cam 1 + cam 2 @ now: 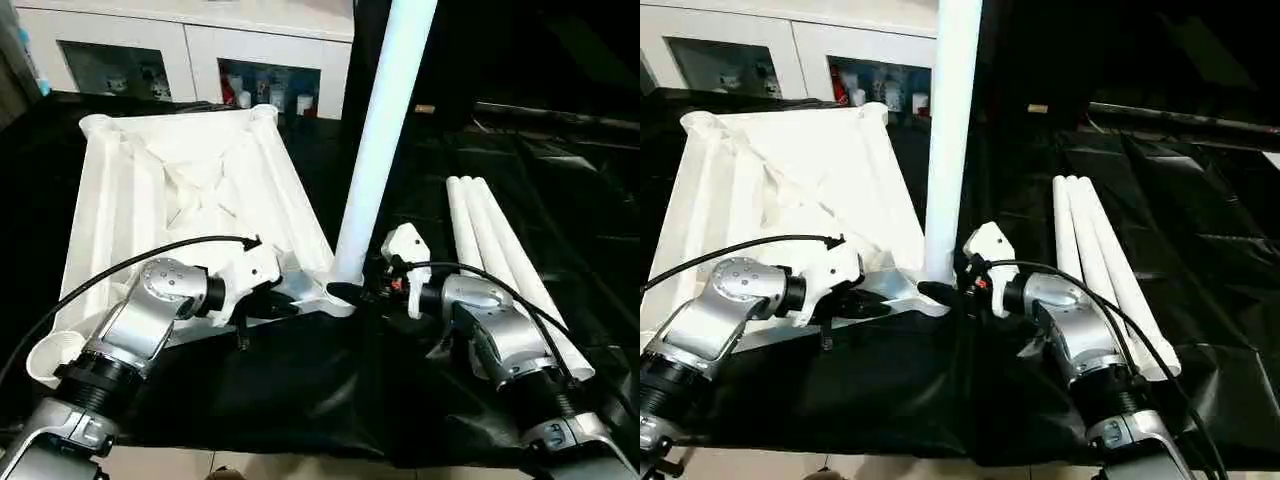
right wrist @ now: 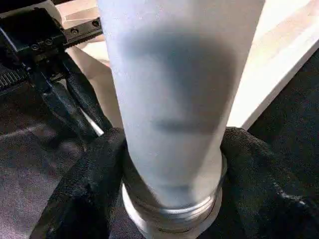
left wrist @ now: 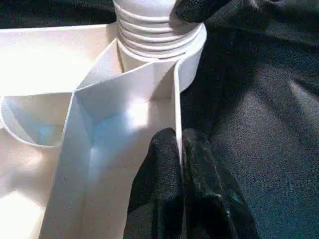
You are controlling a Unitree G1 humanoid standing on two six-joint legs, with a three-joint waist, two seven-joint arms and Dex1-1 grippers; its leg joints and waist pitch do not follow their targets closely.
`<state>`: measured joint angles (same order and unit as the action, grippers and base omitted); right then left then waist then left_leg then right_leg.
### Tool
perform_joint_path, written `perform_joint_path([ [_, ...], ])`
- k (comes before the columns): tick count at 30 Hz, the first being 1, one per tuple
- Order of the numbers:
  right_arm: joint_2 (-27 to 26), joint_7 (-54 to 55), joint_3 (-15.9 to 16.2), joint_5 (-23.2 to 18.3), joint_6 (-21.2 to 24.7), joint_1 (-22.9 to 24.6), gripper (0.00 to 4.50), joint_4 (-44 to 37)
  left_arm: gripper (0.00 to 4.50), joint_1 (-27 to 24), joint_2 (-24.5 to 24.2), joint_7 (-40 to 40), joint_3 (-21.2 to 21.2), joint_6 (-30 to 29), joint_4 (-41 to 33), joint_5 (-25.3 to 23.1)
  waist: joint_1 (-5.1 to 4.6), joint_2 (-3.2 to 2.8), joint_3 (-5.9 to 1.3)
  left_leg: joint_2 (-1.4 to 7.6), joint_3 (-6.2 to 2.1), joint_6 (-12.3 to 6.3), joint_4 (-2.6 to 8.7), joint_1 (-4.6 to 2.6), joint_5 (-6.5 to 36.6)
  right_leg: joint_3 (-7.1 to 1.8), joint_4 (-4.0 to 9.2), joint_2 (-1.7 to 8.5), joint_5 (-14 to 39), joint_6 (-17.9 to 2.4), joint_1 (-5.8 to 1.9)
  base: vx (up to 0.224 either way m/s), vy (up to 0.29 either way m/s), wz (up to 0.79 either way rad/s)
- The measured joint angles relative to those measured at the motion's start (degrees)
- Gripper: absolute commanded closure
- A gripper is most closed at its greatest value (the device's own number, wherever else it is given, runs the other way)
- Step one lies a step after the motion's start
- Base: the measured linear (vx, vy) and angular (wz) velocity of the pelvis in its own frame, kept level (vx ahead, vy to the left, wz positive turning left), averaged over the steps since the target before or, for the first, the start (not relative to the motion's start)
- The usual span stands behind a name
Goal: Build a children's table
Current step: Rotate leg to tighten
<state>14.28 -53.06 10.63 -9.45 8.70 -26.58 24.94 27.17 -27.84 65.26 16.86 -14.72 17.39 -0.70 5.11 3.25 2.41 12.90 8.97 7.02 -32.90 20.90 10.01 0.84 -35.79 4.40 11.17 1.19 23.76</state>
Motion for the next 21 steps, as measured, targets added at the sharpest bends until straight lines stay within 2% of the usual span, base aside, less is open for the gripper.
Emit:
perform_joint_path([
  [8,-0.7,0.5,-0.3,0.0,-0.2,0.0,1.84,0.8,4.5,-0.2,-0.1,0.1,-0.2,-0.2,0.0,0.0,-0.09,0.0,0.0,0.01,0.0,0.0,-0.1,-0.04,0.0,-0.02,-0.13,0.0,0.0,0.0,-0.04,0.0,0.0,0.0],
  [12,-2.6,3.9,-1.1,0.0,-0.8,-0.1,1.84,3.3,4.5,-0.2,0.6,-1.9,-0.4,-1.0,0.5,-0.4,-0.33,0.0,-0.01,0.01,0.0,0.02,-0.11,-0.26,0.0,-0.06,-0.16,0.0,0.0,0.0,-0.36,0.0,0.0,0.0],
  [14,-4.8,9.3,-2.0,0.5,-1.4,-1.5,1.85,6.7,4.5,0.9,2.9,-5.4,-0.5,-2.4,2.3,-1.7,-0.7,-0.02,-0.02,0.0,0.01,0.04,-0.1,-0.83,0.0,-0.11,-0.17,0.0,0.0,-0.1,-0.75,0.0,0.0,0.0],
  [21,-11.9,29.2,-7.1,1.1,-3.3,-7.7,1.85,18.5,4.5,6.5,11.8,-18.1,-0.8,-6.9,10.8,-4.4,-1.59,-0.47,-0.39,-0.05,-0.02,0.05,-0.08,-0.9,0.0,-0.11,-0.13,0.03,0.1,0.2,-0.84,0.0,0.0,0.0],
])
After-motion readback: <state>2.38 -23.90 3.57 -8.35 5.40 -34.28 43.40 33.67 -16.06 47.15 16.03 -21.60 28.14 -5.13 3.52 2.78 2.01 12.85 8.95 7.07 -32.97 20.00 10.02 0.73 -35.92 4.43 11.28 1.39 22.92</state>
